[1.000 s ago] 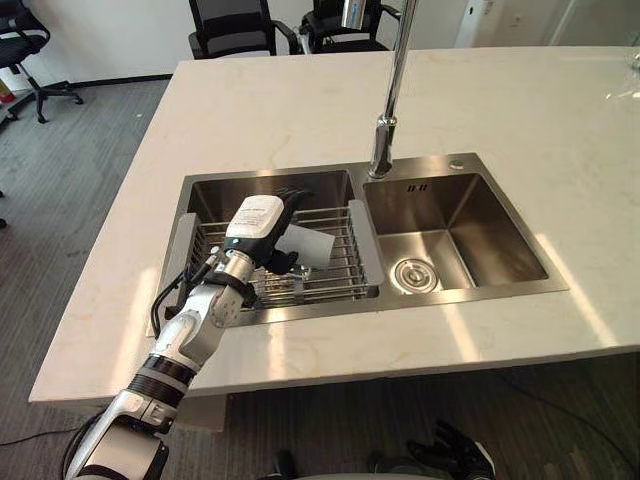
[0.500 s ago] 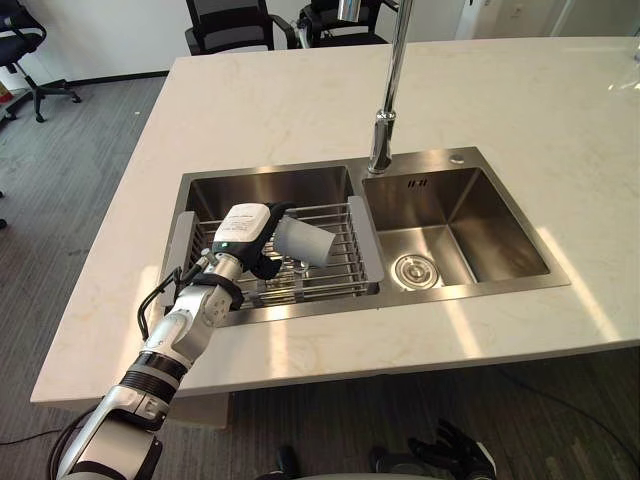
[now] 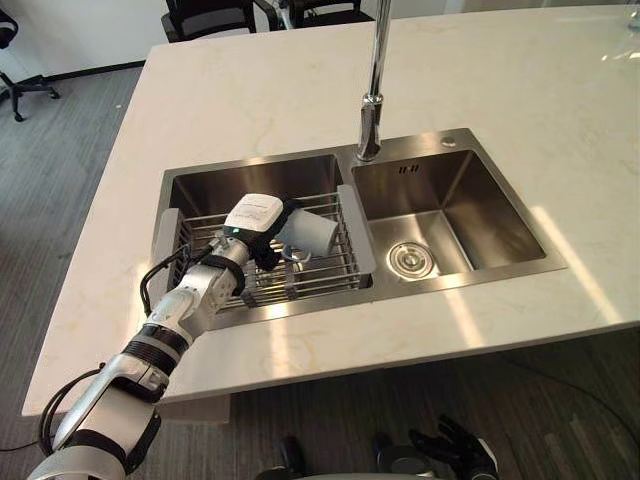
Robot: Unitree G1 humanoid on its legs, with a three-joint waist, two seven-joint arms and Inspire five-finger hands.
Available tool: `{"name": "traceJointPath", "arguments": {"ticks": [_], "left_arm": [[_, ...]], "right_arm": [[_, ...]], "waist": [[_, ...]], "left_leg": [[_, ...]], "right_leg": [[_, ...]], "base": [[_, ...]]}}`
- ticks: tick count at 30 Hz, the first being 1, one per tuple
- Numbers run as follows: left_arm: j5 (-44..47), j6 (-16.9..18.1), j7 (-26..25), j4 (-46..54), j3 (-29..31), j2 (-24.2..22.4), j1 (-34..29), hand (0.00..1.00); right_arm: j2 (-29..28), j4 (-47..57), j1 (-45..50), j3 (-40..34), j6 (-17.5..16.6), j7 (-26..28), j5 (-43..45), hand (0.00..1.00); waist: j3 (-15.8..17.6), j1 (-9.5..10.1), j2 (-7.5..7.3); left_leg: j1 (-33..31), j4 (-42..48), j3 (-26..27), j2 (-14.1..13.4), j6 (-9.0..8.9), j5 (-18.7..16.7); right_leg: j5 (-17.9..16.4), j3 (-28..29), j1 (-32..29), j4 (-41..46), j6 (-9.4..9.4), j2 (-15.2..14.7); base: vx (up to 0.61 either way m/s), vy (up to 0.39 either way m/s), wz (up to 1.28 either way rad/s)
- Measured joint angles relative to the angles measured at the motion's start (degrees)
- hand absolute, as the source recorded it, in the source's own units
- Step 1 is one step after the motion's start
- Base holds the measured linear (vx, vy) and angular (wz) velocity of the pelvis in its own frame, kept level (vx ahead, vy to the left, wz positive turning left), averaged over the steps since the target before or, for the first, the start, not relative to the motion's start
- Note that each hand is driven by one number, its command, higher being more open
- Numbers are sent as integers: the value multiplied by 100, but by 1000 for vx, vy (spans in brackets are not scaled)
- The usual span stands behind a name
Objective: Walk over to the sink, pick up the cup, carry it to the dishwasher, place the cup inside the dishwasher, then close the dishwasher door
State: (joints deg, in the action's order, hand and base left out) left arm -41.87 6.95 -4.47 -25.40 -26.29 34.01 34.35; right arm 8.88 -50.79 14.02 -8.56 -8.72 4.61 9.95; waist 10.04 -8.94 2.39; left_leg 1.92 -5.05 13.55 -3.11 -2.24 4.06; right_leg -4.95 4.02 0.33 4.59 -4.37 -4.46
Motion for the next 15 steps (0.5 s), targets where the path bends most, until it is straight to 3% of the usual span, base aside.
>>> {"name": "traceJointPath", "arguments": {"ticks": [15], "left_arm": [[-55,103,-36,-31,-42,77,203,30]], "right_arm": [[0,-31,-8,5,-34,-24,1,90]], "waist": [[4,-113,-1]], "left_leg": [[0,0,3,1,3,2]], "right_leg": [[94,1,72,-158,-6,-5]], "base": [[-1,-1,-1]]}}
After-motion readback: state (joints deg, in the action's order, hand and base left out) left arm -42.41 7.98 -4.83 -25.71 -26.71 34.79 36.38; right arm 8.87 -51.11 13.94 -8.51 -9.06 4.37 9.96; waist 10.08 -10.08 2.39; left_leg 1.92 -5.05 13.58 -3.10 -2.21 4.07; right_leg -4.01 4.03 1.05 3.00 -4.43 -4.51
